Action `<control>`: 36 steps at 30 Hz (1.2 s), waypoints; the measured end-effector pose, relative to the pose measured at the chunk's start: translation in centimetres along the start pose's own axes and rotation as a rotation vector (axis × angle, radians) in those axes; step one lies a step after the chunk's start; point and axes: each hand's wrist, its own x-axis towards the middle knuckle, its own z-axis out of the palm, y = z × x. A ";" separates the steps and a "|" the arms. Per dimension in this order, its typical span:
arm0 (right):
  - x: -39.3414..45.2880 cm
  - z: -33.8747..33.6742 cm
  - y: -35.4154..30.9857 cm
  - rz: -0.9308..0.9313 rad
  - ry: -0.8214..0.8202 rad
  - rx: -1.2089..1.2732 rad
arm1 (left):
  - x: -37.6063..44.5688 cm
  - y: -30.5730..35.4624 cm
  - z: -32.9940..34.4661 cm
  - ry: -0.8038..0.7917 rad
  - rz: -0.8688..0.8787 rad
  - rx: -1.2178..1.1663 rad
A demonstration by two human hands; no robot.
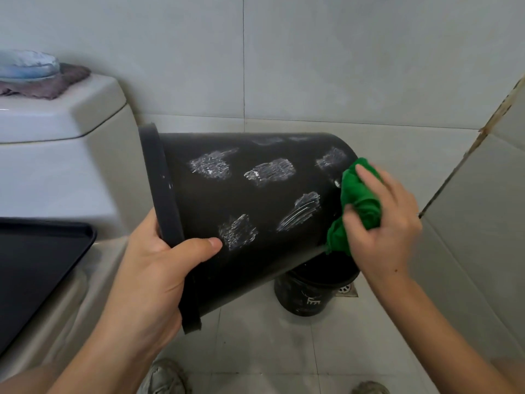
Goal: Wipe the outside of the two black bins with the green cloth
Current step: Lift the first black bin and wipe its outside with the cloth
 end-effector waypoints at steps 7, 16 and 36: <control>-0.8 -0.1 -0.2 -0.186 -0.059 -0.079 | -0.2 0.1 0.0 -0.011 0.000 0.046; -2.8 0.2 -1.4 -0.313 -0.143 -0.050 | -0.1 0.4 0.2 0.015 0.003 0.076; -1.5 0.1 -1.7 -0.036 -0.166 -0.028 | -0.4 0.3 -0.7 -0.031 -0.005 0.098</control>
